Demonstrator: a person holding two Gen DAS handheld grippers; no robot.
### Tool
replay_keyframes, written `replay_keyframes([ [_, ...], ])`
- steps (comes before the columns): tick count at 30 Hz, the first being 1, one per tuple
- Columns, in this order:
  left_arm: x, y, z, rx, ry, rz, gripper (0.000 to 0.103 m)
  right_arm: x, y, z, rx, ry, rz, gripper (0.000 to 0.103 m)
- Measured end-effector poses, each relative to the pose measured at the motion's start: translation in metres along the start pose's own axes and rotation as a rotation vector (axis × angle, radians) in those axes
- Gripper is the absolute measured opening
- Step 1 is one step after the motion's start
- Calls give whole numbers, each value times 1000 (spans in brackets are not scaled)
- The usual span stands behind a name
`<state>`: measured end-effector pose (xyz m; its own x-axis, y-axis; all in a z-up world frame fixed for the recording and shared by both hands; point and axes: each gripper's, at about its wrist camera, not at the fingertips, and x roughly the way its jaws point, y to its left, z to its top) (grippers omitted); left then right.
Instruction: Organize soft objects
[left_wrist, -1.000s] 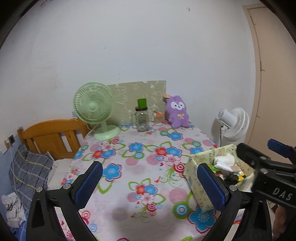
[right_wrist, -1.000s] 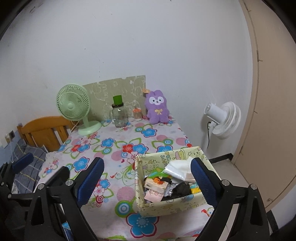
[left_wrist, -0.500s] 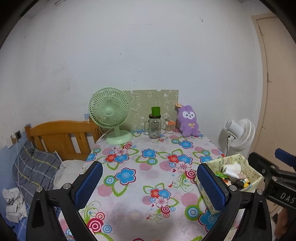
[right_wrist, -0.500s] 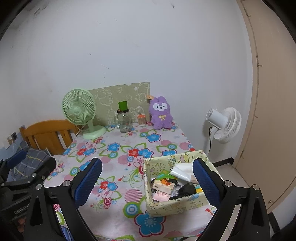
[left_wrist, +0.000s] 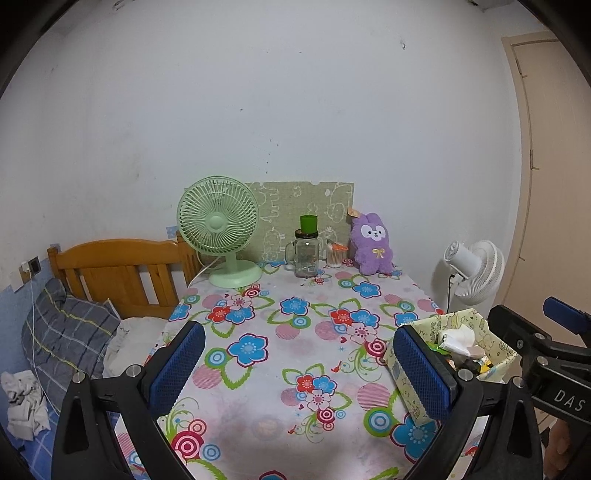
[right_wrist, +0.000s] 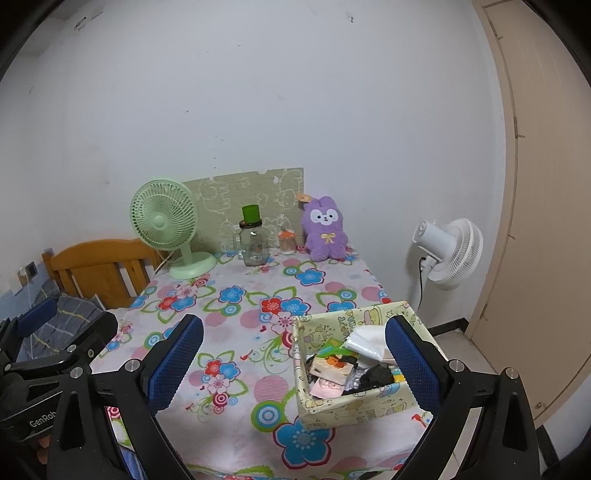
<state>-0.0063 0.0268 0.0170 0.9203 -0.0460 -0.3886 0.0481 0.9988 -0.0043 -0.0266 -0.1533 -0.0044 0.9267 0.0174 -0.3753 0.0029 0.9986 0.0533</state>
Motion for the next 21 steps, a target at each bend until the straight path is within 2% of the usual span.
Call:
replay_keyframes([
  [21,0,0,1,6,7,0,103,2,0,0,5,4,4,100],
])
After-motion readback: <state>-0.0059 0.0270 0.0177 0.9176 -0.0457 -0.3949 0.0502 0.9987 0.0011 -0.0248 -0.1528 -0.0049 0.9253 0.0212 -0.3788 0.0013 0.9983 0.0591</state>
